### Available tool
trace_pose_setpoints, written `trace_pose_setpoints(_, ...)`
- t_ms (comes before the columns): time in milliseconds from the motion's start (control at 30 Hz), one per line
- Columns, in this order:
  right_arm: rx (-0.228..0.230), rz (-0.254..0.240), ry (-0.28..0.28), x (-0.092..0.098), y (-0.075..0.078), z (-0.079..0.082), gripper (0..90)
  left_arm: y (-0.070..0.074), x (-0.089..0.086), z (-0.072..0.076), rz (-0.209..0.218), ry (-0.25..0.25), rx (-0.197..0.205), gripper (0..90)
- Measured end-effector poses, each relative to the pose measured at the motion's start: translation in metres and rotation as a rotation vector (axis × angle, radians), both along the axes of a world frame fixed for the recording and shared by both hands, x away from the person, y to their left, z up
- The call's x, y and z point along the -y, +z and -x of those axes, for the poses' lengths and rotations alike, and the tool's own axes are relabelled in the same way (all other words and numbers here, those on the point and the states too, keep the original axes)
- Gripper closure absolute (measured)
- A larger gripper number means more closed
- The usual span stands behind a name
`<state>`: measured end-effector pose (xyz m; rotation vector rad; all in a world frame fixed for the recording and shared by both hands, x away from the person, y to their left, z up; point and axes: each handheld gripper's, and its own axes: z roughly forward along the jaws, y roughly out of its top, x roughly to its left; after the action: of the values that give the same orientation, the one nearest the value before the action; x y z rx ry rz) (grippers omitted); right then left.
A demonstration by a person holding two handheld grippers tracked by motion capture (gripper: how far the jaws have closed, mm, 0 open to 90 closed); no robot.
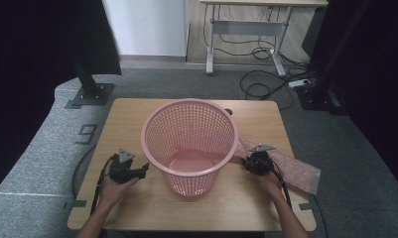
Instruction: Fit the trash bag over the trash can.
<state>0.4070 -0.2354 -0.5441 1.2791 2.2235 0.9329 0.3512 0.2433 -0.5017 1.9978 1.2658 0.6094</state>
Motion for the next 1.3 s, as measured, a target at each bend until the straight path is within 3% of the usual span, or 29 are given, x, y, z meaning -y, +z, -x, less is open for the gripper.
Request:
trace_pose_setpoints(33,0.023,0.004,0.016,0.004,-0.001,0.004,81.1,0.0,-0.001,-0.001,0.009,0.001,-0.002,25.7)
trace_pose_setpoints(167,0.047,-0.023,-0.011,0.014,0.003,0.007,84.4,-0.001,-0.003,-0.004,0.042,0.011,-0.013,25.5)
trace_pose_setpoints(233,0.049,-0.03,-0.016,0.016,0.005,0.008,84.5,-0.001,-0.003,-0.005,0.041,0.009,-0.013,25.4)
trace_pose_setpoints(333,0.09,-0.045,-0.016,0.022,0.014,0.014,85.6,-0.001,-0.002,-0.005,0.037,0.009,-0.008,25.4)
trace_pose_setpoints(367,0.128,-0.067,-0.025,0.026,0.021,0.02,86.4,0.0,-0.001,-0.005,0.037,0.003,-0.008,25.4)
trace_pose_setpoints(467,0.168,-0.095,-0.02,0.03,0.028,0.026,86.4,0.0,0.0,-0.005,0.034,-0.003,-0.009,25.3)
trace_pose_setpoints(500,0.22,-0.13,-0.013,0.034,0.035,0.033,86.6,0.0,0.001,-0.006,0.032,-0.003,-0.009,25.3)
trace_pose_setpoints(533,0.22,-0.13,-0.013,0.034,0.035,0.033,86.6,0.0,0.001,-0.006,0.032,-0.003,-0.009,25.3)
trace_pose_setpoints(567,0.26,-0.164,-0.019,0.039,0.043,0.039,86.7,-0.001,0.001,-0.006,0.03,-0.002,-0.01,25.3)
trace_pose_setpoints(600,0.26,-0.164,-0.019,0.039,0.043,0.039,86.7,-0.001,0.001,-0.006,0.03,-0.002,-0.01,25.2)
trace_pose_setpoints(733,0.355,-0.229,-0.034,0.05,0.065,0.052,86.7,0.001,0.0,-0.005,0.033,0.003,-0.005,25.3)
trace_pose_setpoints(800,0.376,-0.231,-0.041,0.051,0.068,0.054,86.7,0.001,-0.001,-0.005,0.038,0.005,0.003,25.3)
trace_pose_setpoints(833,0.418,-0.266,-0.045,0.054,0.075,0.059,86.7,0.002,-0.001,-0.005,0.046,0.004,0.005,25.4)
trace_pose_setpoints(1067,0.464,-0.292,-0.06,0.063,0.09,0.064,87.0,0.002,0.001,-0.003,0.038,-0.012,0.015,26.9)
trace_pose_setpoints(1300,0.546,-0.339,-0.085,0.078,0.11,0.074,87.3,0.002,0.0,-0.004,0.037,-0.01,0.014,26.5)
